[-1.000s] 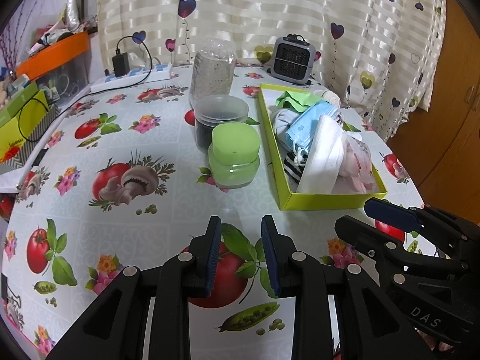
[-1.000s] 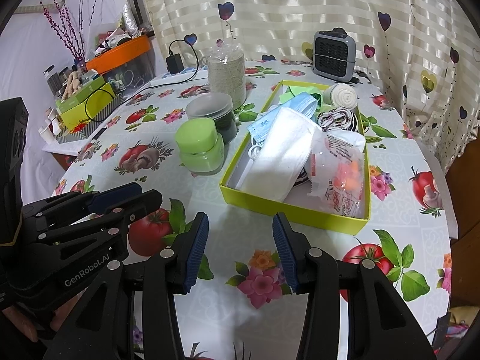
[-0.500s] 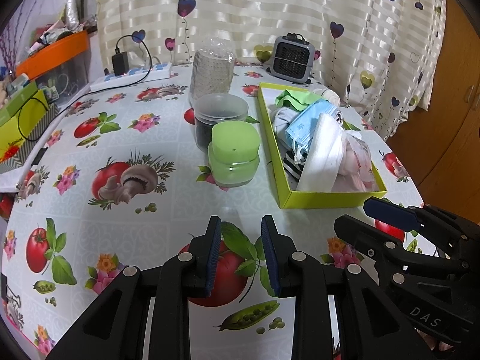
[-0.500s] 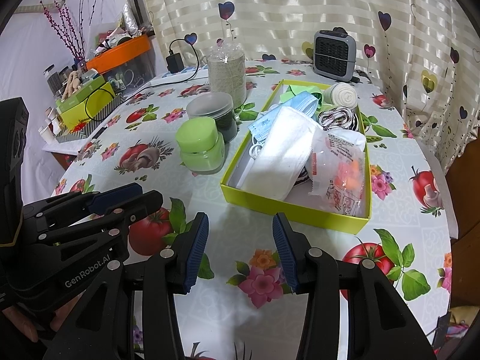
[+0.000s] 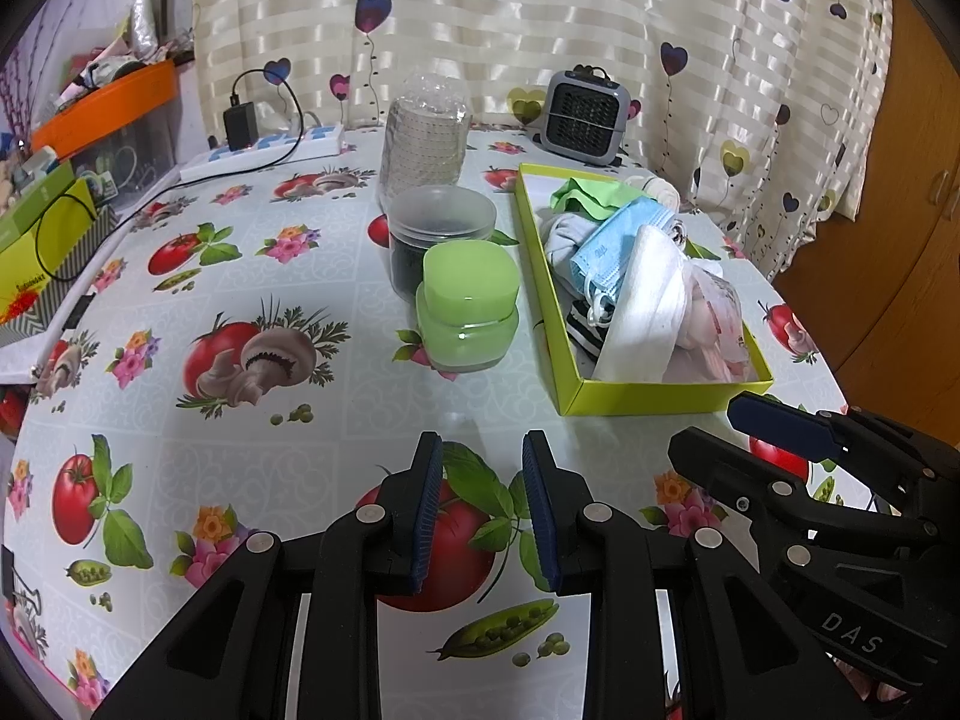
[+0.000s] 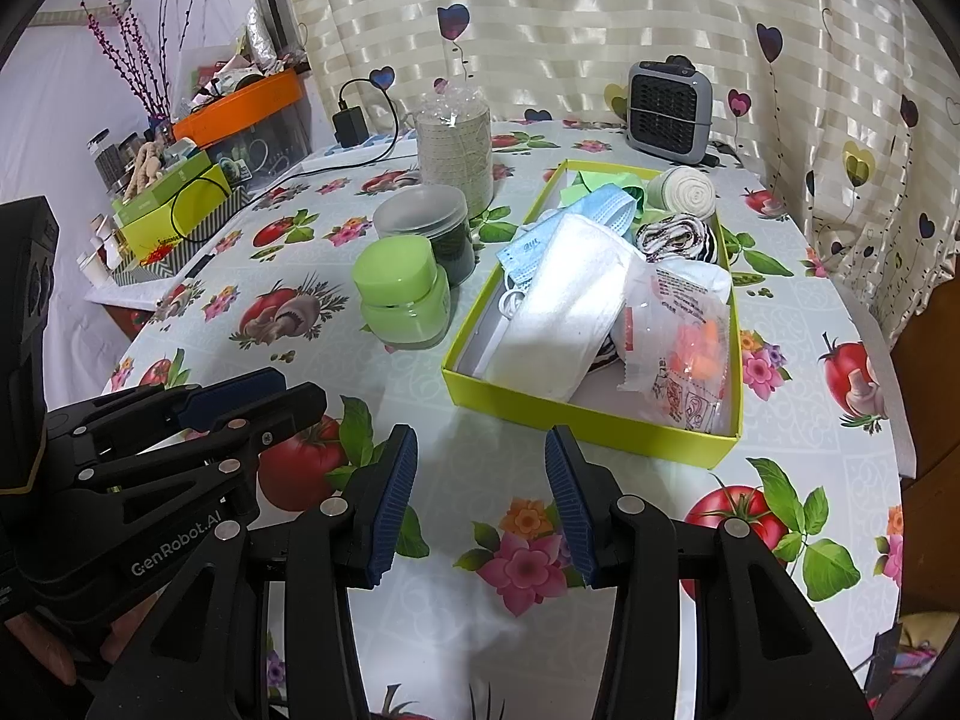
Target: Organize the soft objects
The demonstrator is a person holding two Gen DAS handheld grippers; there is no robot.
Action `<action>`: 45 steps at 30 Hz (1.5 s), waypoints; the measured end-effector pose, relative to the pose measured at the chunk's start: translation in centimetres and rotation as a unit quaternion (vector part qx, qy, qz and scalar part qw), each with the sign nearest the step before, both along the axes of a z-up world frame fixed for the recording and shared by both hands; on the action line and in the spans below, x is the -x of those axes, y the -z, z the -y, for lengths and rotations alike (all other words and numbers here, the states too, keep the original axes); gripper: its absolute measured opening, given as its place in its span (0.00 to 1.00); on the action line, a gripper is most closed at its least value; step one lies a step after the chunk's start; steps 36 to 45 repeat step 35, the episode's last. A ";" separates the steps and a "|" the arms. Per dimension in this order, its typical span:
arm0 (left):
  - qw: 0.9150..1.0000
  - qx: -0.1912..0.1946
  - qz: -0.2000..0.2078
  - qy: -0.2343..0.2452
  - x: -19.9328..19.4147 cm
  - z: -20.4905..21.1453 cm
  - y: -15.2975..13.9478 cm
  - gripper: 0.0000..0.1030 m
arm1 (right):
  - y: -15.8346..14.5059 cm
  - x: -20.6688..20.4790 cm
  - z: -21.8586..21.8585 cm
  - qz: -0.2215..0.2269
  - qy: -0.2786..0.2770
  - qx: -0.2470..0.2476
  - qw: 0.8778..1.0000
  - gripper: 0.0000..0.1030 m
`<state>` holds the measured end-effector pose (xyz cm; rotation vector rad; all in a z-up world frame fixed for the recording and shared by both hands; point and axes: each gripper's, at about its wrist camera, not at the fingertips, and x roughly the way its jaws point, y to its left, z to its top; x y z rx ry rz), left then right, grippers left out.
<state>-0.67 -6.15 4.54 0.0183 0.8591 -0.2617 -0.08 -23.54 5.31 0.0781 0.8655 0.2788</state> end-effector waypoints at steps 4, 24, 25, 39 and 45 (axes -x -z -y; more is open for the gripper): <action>1.000 0.001 -0.001 0.000 0.0 0.0 0.0 0.26 | 0.0 0.0 0.0 0.000 0.000 0.000 1.000 0.44; 1.000 -0.009 -0.003 -0.003 0.1 0.2 0.4 0.26 | -0.1 0.1 0.0 0.000 0.000 0.000 1.000 0.44; 1.000 -0.009 -0.002 -0.003 0.1 0.2 0.4 0.26 | -0.1 0.1 0.0 0.000 0.000 0.000 1.000 0.44; 1.000 -0.013 0.016 0.001 0.3 0.2 -0.1 0.26 | -0.3 0.2 0.1 0.001 0.000 0.000 1.000 0.44; 1.000 -0.013 0.016 0.001 0.3 0.2 -0.1 0.26 | -0.3 0.2 0.1 0.001 0.000 0.000 1.000 0.44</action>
